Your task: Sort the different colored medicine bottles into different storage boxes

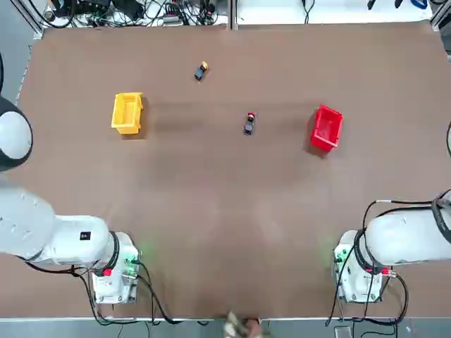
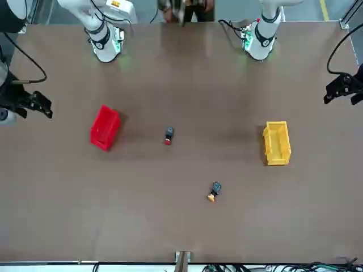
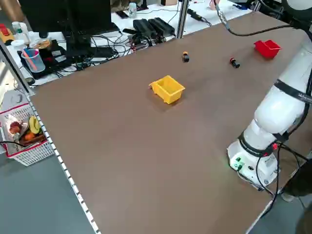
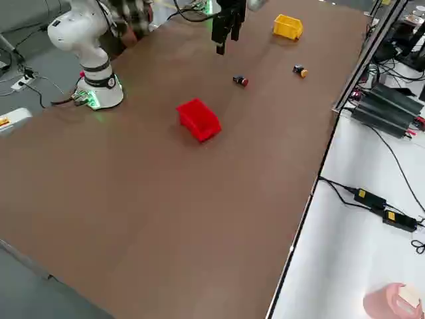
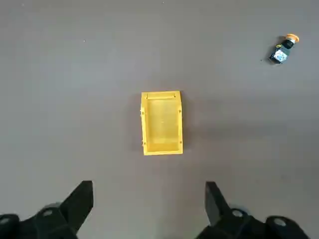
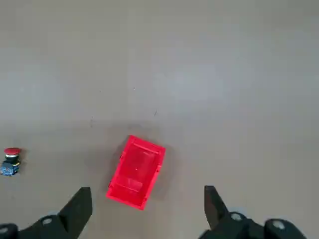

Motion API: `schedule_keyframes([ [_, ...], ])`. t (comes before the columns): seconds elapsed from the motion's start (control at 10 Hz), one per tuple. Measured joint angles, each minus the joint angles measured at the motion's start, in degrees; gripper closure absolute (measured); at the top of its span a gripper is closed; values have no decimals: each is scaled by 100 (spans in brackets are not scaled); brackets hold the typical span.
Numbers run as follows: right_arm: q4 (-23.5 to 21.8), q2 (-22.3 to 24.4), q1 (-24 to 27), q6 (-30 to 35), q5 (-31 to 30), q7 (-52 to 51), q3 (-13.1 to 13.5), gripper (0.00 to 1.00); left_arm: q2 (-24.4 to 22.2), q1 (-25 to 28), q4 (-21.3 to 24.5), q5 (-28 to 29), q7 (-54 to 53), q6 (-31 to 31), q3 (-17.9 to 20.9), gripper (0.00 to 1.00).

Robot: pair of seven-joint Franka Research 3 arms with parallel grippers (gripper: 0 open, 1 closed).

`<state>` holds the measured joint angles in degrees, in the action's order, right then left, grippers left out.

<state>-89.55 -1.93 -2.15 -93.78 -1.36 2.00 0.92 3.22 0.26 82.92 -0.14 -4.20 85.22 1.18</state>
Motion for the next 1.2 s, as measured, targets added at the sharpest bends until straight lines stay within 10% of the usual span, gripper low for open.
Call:
schedule_keyframes([
  [0.8, -52, -149, -508, -185, 14, -8, -35, 0, 75, -94, 26, -1, -143, -15, -38, 1],
  [1.2, -296, -887, -1196, -1458, 17, -71, -56, 0, 612, -500, 42, -2, -150, 172, -137, 1],
])
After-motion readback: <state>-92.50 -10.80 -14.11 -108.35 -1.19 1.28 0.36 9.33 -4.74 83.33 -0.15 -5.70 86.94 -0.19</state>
